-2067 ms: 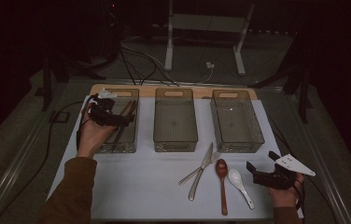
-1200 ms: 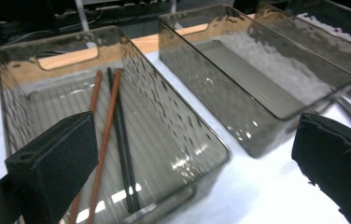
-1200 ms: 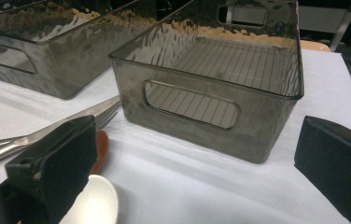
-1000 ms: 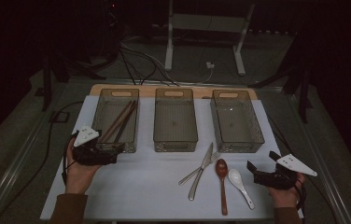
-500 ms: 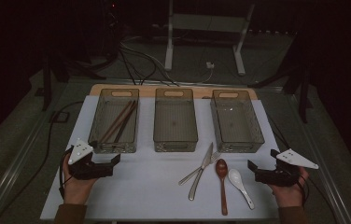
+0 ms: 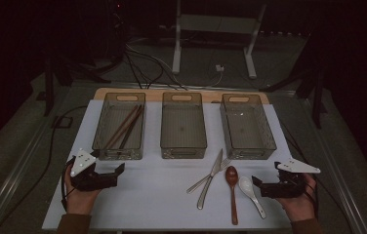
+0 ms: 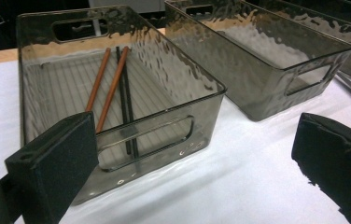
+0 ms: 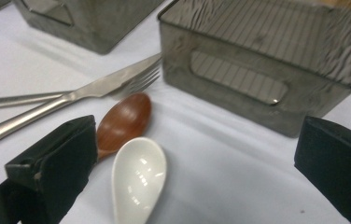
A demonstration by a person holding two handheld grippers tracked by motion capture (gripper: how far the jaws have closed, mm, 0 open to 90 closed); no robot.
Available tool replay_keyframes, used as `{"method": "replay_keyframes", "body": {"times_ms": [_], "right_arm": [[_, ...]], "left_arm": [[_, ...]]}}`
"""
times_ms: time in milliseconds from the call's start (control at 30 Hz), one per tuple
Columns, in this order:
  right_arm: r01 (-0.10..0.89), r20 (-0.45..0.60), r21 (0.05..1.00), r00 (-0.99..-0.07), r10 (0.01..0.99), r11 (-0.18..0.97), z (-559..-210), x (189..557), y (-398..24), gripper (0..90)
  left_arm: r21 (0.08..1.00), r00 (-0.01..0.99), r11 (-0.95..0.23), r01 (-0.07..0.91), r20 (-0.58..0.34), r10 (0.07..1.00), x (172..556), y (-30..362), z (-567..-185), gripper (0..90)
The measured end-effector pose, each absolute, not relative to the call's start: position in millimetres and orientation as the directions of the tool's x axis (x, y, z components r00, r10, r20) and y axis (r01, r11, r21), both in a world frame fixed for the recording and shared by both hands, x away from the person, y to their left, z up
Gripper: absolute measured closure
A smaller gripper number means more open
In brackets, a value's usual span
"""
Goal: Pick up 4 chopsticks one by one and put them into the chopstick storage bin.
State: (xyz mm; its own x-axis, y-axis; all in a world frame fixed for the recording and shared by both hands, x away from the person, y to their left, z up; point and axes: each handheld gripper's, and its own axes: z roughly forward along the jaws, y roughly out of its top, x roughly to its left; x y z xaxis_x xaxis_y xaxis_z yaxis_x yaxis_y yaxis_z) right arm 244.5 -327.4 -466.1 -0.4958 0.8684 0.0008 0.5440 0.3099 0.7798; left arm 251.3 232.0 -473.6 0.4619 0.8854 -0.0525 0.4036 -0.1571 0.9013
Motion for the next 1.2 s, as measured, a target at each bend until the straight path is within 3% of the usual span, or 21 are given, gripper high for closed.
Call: {"method": "replay_keyframes", "body": {"times_ms": [400,633,1067,1200], "right_arm": [[0.601,0.006,0.712,-0.522,0.853,0.362,-481.3,235.4,-317.3,0.0],[0.628,0.006,0.673,-0.532,0.846,0.390,-489.4,230.0,-316.3,7.6],[0.654,-0.035,0.584,-0.572,0.819,0.481,-505.5,217.9,-306.2,39.3],[0.653,-0.042,0.554,-0.598,0.801,0.516,-508.3,213.9,-302.8,54.7]], "left_arm": [[0.898,0.463,-0.163,0.408,-0.049,0.885,250.3,230.6,-475.6,1.6],[0.897,0.464,-0.166,0.410,-0.049,0.885,250.2,229.4,-475.9,1.6],[0.894,0.468,-0.172,0.414,-0.047,0.883,250.6,228.2,-476.8,1.6],[0.893,0.468,-0.173,0.416,-0.047,0.883,250.5,227.5,-476.9,1.6]]}}
